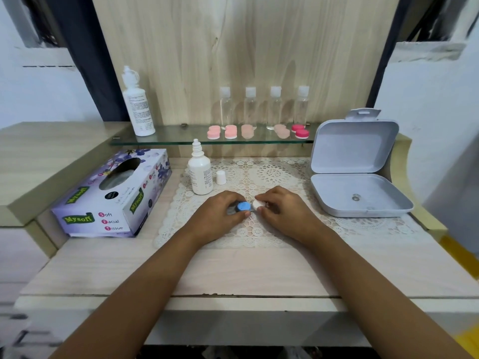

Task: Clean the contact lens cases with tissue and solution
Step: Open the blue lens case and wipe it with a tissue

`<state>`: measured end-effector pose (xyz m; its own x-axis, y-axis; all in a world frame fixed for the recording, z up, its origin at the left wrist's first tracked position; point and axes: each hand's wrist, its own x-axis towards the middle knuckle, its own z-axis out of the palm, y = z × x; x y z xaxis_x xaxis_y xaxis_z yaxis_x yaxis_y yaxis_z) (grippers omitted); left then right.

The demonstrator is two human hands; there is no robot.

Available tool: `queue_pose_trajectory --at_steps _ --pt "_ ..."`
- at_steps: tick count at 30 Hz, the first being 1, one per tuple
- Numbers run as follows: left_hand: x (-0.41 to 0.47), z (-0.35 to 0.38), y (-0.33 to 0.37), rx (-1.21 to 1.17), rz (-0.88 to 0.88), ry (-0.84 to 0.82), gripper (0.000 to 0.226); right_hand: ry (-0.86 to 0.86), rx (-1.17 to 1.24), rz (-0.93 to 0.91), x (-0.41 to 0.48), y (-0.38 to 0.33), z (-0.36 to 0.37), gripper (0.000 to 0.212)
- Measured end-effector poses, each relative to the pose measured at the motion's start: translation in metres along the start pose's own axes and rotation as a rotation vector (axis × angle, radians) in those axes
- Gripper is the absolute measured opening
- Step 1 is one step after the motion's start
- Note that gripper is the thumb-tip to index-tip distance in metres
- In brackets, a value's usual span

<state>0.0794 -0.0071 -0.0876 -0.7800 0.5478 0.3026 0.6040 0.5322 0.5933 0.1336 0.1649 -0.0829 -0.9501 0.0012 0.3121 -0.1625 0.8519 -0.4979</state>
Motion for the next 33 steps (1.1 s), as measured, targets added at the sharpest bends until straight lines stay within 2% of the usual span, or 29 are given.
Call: queue_pose_trajectory --at_steps 14,22,33 --pt "0.0002 0.0002 -0.0002 0.008 0.024 0.016 0.022 0.025 0.016 0.029 0.0032 0.0003 0.0021 0.030" --pt "0.0006 0.0003 -0.0001 0.012 0.021 0.016 0.025 -0.051 0.028 -0.030 0.0007 0.0030 -0.0053 0.031" --pt "0.0008 0.0001 0.0001 0.014 0.030 0.019 0.026 0.062 -0.002 0.047 0.0072 0.0011 0.0023 0.029"
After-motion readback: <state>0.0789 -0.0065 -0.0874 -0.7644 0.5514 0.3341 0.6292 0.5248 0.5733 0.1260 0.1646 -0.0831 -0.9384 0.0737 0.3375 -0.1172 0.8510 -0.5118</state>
